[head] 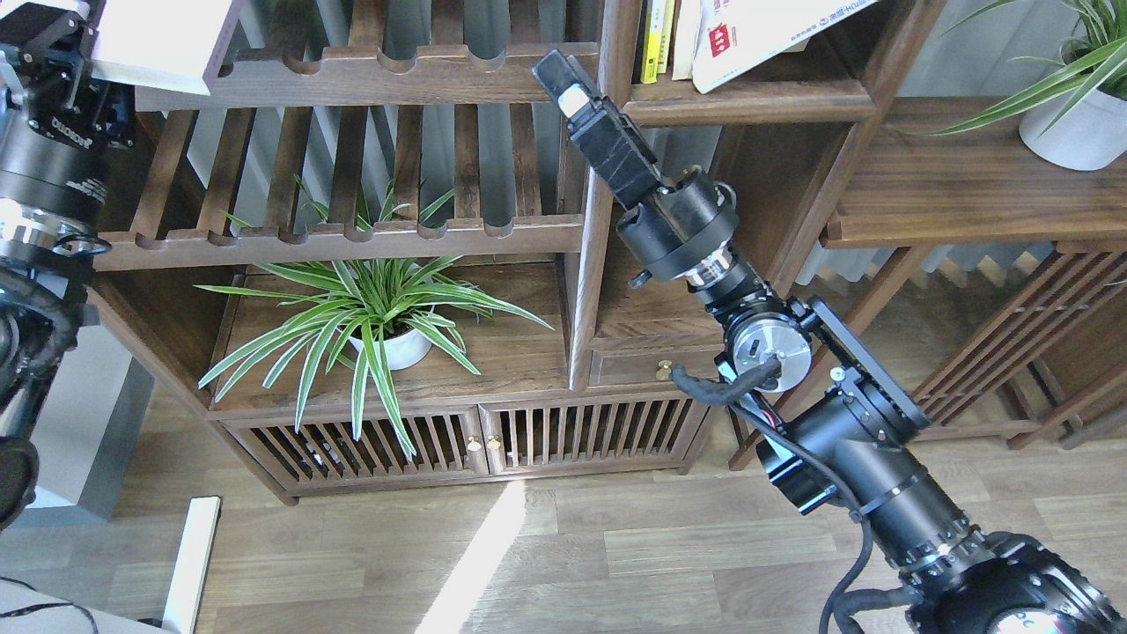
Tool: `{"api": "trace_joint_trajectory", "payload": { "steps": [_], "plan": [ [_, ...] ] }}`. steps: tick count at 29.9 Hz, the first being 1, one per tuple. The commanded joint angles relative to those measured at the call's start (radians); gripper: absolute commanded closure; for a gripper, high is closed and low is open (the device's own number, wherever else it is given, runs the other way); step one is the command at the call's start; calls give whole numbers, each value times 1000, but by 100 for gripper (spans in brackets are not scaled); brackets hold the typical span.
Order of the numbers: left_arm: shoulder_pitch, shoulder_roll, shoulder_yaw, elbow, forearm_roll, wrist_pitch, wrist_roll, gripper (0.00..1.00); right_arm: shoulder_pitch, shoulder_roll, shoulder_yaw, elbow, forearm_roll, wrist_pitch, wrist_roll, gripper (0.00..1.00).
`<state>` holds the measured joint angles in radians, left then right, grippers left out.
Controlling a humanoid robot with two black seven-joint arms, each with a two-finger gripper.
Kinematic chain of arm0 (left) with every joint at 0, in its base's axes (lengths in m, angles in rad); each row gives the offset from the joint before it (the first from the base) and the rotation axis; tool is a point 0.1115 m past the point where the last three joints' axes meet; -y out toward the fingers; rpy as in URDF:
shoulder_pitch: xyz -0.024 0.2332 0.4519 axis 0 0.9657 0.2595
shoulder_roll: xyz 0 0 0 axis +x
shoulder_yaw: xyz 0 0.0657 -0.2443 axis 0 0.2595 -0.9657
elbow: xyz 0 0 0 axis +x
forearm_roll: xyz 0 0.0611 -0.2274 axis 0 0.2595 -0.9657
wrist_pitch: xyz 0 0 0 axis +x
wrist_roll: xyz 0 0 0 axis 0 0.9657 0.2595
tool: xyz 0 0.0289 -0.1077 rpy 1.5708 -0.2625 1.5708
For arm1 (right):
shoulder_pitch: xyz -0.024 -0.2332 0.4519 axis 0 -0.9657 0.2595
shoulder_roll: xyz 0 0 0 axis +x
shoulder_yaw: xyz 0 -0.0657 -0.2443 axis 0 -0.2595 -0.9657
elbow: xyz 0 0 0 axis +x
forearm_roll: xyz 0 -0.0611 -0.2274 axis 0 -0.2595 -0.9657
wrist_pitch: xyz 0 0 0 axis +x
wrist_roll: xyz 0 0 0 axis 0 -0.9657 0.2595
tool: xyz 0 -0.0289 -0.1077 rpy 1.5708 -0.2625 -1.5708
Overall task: Organize books on shelf
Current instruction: 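Tilt the next white book out with left gripper, bring right gripper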
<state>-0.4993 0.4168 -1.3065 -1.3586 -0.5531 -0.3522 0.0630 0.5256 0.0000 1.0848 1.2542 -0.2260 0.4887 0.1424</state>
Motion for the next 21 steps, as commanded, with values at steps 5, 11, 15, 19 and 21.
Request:
{"api": "trace_joint_trajectory", "payload": {
  "steps": [5, 11, 15, 19, 21],
  "plan": [
    [74, 4, 30, -17, 5, -136, 98, 95, -27, 0, -65, -5, 27, 0, 2, 6],
    [113, 4, 36, -24, 18, -136, 185, 95, -45, 0, -114, -4, 28, 0, 2, 5],
    [116, 4, 35, -31, 18, -136, 187, 95, -44, 0, -129, -4, 28, 0, 2, 5],
    [133, -3, 47, -30, 18, -136, 187, 95, -42, 0, -154, -4, 30, 0, 2, 5],
    [137, -6, 70, -31, 18, -136, 187, 95, -41, 0, -164, -4, 30, 0, 2, 6]
  ]
}}
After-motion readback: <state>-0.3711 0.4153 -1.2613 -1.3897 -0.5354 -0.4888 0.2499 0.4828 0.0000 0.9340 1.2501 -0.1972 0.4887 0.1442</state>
